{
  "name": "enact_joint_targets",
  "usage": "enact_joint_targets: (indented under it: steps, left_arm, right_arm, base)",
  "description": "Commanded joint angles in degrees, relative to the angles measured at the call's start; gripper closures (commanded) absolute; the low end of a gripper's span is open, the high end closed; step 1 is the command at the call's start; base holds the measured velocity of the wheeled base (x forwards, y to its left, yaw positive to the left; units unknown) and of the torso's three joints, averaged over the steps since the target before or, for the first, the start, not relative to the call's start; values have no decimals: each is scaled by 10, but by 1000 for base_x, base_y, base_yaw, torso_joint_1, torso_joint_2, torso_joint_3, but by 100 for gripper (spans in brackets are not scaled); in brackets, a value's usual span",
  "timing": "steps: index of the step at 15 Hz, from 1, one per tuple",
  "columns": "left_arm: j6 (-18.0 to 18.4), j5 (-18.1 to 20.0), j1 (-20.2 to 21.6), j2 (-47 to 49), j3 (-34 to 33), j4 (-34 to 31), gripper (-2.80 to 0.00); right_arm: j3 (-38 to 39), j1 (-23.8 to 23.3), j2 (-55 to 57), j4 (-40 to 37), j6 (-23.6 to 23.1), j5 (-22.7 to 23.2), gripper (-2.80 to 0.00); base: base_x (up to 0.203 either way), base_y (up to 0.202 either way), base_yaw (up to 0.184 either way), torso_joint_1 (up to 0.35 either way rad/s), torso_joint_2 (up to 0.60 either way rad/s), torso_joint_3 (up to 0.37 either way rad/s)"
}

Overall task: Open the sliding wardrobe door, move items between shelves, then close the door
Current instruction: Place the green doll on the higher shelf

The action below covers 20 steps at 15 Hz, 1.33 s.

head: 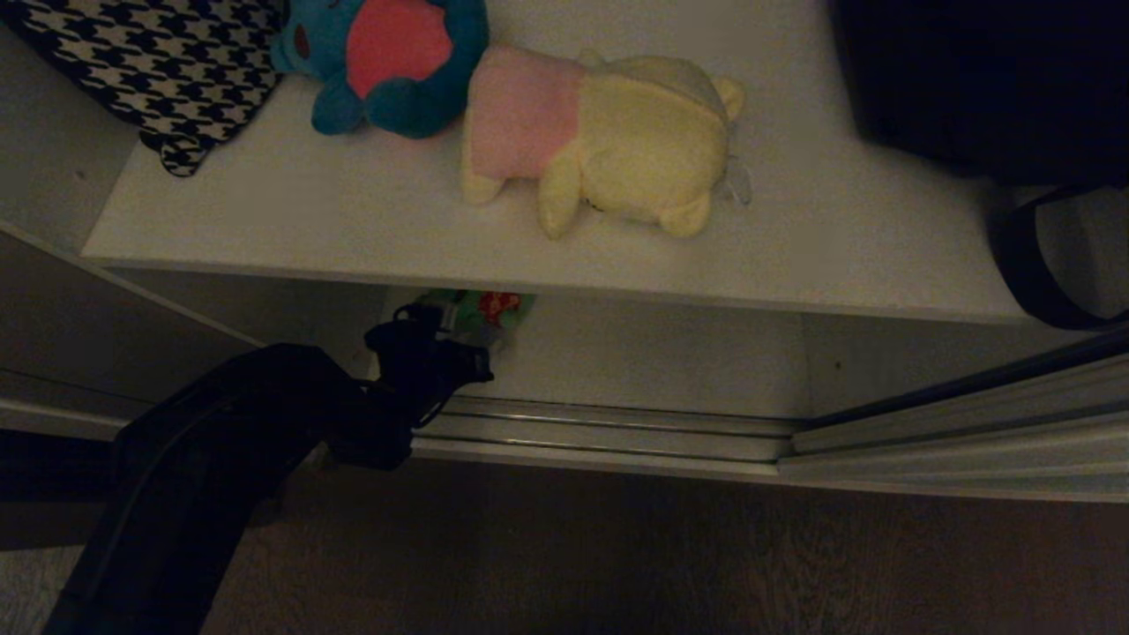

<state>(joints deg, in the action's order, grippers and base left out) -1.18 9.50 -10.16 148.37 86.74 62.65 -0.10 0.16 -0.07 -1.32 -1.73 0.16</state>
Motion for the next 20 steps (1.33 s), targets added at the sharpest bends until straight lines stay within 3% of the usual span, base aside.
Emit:
enact_joint_targets:
  steps: [1, 13, 14, 20]
  left_arm:
    - [0, 1, 1, 4, 5, 3, 0]
    - [7, -15, 5, -29, -23, 20, 0]
    - [9, -35, 5, -32, -23, 22, -280]
    - [12, -36, 5, -4, 25, 26, -280]
  right_arm:
    - [0, 0, 0, -1, 0, 0, 0]
    - [0, 0, 0, 0, 0, 0, 0]
    - [0, -1, 0, 0, 0, 0, 0]
    - [0, 0, 0, 0, 0, 0, 0]
  base:
    - [0, 0, 0, 0, 0, 0]
    - [0, 0, 0, 0, 0, 0]
    - [0, 0, 0, 0, 0, 0]
    - [0, 0, 0, 0, 0, 0]
